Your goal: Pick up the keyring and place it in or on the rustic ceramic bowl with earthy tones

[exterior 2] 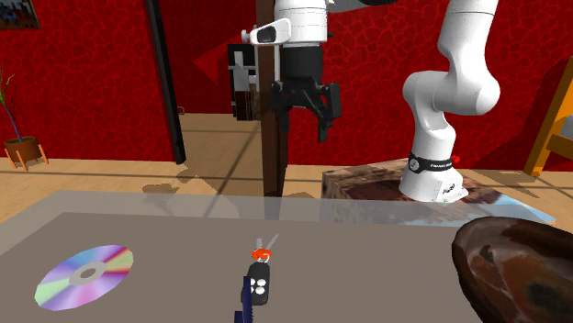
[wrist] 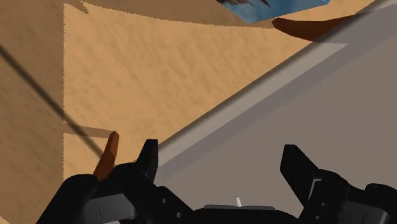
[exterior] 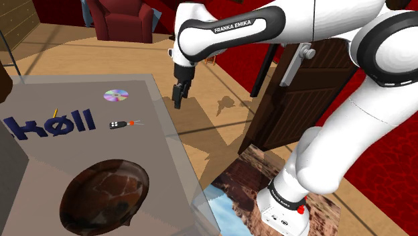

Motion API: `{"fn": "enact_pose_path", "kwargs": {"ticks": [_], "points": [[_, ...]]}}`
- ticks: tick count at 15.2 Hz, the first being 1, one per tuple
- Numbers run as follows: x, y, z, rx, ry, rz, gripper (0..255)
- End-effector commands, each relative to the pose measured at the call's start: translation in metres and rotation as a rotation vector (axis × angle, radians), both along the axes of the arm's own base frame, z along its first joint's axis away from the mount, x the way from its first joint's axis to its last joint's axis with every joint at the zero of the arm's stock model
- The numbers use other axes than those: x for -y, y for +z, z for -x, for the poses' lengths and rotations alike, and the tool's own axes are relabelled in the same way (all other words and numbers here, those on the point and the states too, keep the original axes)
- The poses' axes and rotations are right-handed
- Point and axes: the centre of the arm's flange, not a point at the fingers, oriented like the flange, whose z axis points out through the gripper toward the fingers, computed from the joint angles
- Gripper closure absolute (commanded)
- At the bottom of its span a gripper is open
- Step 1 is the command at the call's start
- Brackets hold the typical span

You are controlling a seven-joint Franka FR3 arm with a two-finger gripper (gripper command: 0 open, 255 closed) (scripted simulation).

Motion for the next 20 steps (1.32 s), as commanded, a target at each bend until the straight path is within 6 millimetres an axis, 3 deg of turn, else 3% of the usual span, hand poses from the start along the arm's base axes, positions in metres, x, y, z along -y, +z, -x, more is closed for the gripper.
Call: {"fn": "enact_pose_path", "kwargs": {"ticks": [1,15,20], "points": [[-0.017,-0.009,-0.016,0.015,0.044,0.000,0],[-0.152,-0.074,-0.109,0.108,0.341,0.004,0],[-0.155,-0.096,-0.112,0.110,0.346,0.004,0]]}}
